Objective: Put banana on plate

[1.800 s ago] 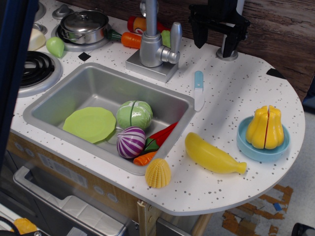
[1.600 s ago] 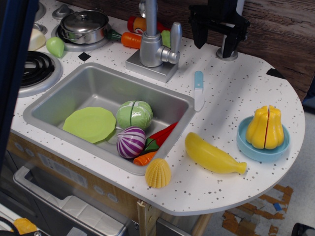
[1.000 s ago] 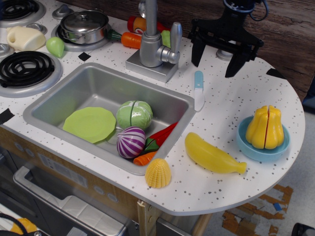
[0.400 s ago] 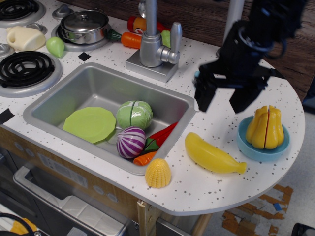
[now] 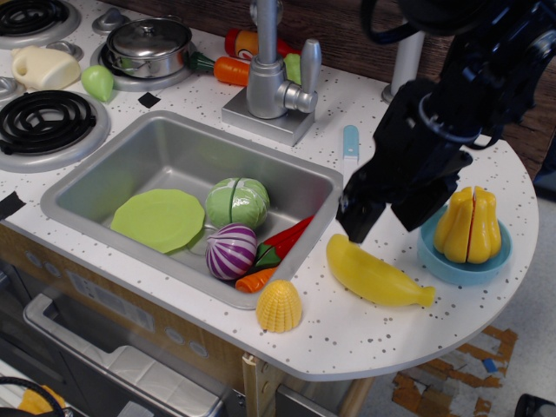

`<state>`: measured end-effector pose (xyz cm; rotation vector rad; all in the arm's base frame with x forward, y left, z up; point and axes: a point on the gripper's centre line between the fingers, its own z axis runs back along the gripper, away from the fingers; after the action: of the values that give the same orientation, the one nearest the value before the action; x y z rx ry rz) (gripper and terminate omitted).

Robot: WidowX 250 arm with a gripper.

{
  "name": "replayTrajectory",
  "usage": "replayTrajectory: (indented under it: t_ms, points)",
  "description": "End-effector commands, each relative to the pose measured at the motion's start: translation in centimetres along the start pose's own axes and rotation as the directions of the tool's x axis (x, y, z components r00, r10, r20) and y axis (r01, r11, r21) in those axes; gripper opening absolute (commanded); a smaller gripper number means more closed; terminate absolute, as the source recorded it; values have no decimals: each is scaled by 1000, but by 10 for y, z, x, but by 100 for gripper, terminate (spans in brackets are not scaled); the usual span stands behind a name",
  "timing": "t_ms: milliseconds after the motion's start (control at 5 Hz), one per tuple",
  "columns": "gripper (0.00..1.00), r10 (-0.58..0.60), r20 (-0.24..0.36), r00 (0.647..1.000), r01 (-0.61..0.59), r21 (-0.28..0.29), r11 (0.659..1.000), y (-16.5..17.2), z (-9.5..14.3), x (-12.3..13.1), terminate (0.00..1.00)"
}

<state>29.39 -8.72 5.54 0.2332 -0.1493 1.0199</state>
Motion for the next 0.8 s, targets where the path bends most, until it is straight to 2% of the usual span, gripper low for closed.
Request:
replayTrajectory:
  t_ms: [0,200,600]
  points:
    - [100,82,-12,997,-83,-114,990,1,2,-11,0]
    - [100,85,-55,995,-92,-150,984,1,-14,-14,0]
    - [100,102,-46,994,-108,-166,980,2,-30,-17,0]
